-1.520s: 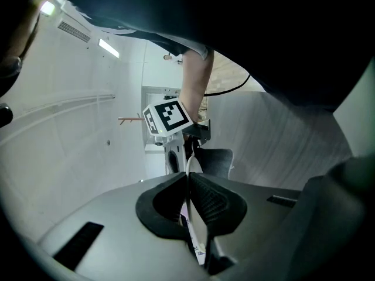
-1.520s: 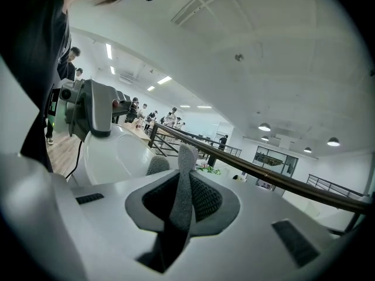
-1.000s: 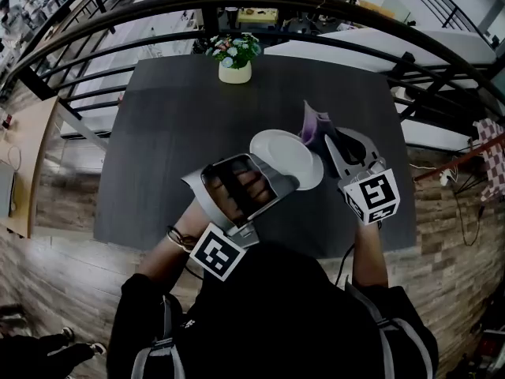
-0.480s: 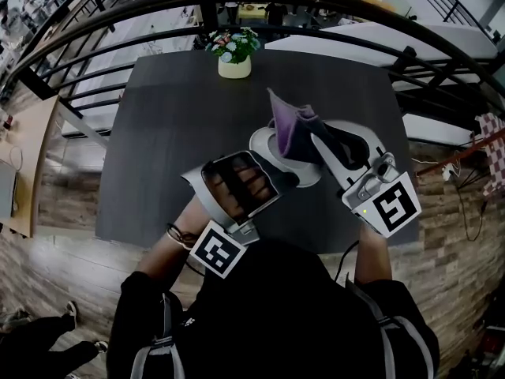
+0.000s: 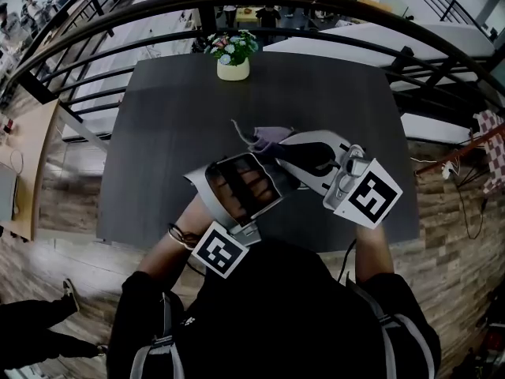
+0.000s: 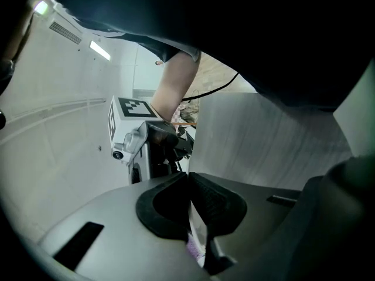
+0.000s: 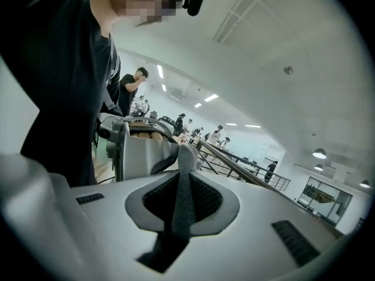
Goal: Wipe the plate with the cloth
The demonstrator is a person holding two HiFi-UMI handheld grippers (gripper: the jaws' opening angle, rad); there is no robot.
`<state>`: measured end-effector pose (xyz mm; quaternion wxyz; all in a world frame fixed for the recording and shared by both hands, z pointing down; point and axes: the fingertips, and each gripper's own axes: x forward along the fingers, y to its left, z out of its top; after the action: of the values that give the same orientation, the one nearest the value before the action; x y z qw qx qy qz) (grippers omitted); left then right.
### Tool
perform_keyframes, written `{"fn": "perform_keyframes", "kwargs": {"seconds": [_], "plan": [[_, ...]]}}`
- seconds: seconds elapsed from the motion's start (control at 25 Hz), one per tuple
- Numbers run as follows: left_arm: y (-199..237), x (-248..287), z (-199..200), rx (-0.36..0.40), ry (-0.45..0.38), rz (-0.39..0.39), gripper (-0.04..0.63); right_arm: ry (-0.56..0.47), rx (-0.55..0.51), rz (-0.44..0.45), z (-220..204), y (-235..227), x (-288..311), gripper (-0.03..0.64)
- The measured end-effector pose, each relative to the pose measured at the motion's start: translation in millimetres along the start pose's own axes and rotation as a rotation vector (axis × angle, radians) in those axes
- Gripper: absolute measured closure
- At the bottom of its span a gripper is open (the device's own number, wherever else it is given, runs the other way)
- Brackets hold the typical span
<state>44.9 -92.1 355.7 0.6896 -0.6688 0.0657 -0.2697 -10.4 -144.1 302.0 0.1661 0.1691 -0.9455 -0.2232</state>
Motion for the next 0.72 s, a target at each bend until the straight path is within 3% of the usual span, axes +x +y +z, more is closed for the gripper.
{"fn": "perform_keyframes", "kwargs": {"seconds": [0.4,0.72], "plan": [[-4.8,-1.3,2.6,0.022,0.002,-0.015,0.572,0.027,0.086,0.069,-16.6,4.0,14.7,0.575],[-3.8,-2.7,7.3,0.018,-0.009,-0.014,0.569,0.081,0.185,0.042,-45.2,-9.1,19.4,0.575]]}}
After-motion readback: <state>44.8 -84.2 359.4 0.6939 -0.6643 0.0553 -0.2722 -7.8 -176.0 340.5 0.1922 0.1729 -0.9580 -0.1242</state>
